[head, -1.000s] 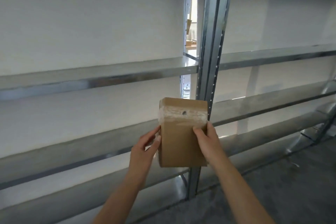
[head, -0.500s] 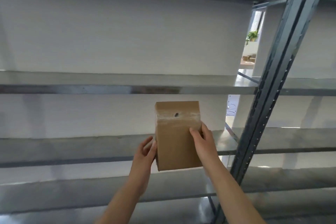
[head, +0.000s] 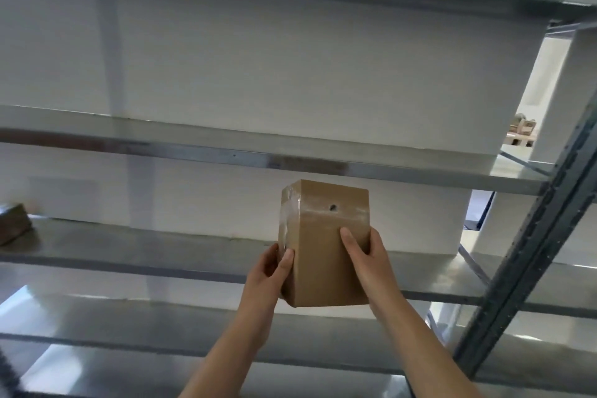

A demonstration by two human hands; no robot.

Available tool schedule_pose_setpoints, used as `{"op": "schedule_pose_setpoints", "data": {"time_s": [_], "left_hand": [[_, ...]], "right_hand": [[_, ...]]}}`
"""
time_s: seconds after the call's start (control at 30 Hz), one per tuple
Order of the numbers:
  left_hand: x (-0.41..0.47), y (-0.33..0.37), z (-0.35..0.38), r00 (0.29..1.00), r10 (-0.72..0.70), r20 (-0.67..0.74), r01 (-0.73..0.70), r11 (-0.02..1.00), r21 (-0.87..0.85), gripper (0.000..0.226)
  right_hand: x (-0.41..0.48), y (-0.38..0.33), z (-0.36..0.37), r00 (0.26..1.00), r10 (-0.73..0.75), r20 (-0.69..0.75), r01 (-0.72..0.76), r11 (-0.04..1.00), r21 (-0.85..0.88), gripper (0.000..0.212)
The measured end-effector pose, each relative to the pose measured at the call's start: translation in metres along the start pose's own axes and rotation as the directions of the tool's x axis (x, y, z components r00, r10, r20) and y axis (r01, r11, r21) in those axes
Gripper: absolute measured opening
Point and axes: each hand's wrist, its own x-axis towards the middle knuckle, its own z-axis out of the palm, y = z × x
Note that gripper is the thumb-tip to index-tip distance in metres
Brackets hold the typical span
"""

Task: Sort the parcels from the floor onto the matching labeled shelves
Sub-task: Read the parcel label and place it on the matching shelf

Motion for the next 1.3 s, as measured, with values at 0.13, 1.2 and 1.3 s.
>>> {"op": "schedule_pose_setpoints", "data": {"time_s": [0.13,1.2,1.3], "left_hand": [[-0.007,0.005,-0.01,0.999,0.014,-0.03,-0.014,1.0,-0.007,0.06],[-0.034,0.029,-0.063,0.996,0.052,-0.069,-0.037,0.979,0.199,0.037],[-0.035,0.03,-0.062,0.997,0.017,-0.074,-0.007,0.991,0.134,0.037]], "right_hand": [[-0.006,-0.004,0.006,1.0,0.015,0.009,-0.015,0.999,0.033,0.058],[-0.025,-0.007,0.034,0.995,0.083,0.062,-0.087,0.993,0.078,0.038],[-0.022,-0.003,0.038,0.996,0.074,0.052,-0.079,0.992,0.101,0.032]]}}
